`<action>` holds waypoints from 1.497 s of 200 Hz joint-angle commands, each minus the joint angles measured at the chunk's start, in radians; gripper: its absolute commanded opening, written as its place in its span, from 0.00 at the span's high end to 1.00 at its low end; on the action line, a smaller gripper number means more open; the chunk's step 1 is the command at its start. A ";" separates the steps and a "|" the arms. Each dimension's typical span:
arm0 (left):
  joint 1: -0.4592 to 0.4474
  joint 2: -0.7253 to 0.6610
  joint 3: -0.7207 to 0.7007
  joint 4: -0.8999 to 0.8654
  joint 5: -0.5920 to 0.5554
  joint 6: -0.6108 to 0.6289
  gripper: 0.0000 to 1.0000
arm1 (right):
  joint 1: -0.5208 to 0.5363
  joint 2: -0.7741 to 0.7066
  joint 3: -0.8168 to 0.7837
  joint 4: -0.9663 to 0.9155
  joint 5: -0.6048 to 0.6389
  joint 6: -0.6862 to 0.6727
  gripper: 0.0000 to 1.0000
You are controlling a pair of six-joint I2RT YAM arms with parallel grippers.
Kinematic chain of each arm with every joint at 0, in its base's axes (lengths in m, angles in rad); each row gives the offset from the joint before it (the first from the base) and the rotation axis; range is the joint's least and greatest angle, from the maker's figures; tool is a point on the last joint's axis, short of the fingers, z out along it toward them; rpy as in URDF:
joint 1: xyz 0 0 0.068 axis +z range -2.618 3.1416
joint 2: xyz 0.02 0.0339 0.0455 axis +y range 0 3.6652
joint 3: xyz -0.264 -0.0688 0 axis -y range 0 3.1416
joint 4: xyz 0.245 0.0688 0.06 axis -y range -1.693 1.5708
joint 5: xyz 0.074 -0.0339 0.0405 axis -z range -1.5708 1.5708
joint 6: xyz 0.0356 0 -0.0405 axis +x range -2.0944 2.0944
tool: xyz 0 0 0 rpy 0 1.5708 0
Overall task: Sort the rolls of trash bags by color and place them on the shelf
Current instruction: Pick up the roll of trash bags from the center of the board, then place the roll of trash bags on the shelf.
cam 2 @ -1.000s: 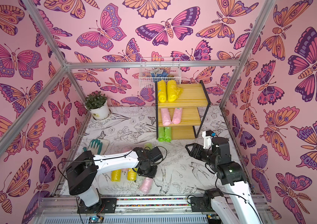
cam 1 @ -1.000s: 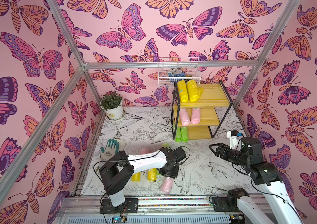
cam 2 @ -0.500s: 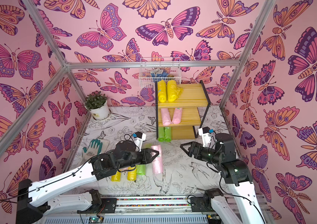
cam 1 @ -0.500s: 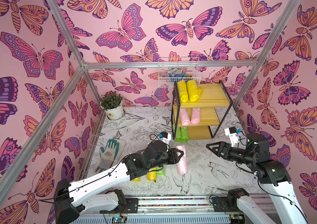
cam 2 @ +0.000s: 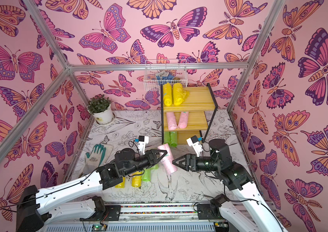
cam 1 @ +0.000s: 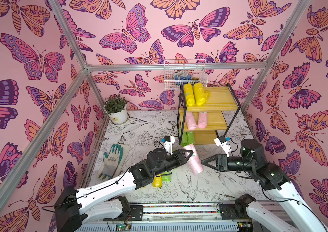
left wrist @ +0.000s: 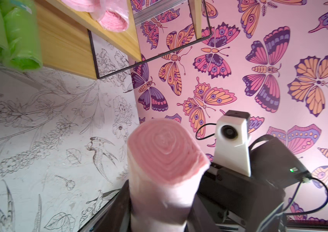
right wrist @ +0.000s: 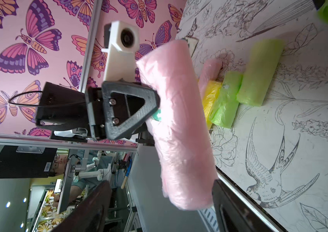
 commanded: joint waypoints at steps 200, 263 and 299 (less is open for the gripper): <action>0.003 -0.150 0.085 -0.506 -0.100 0.123 0.00 | -0.063 0.026 0.095 -0.174 0.410 -0.199 1.00; -0.025 -0.250 0.044 -0.722 -0.172 0.170 0.06 | -0.206 0.202 0.182 -0.083 0.680 -0.255 1.00; -0.027 -0.211 0.064 -0.771 -0.172 0.199 0.07 | -0.210 0.308 0.220 0.045 0.804 -0.184 1.00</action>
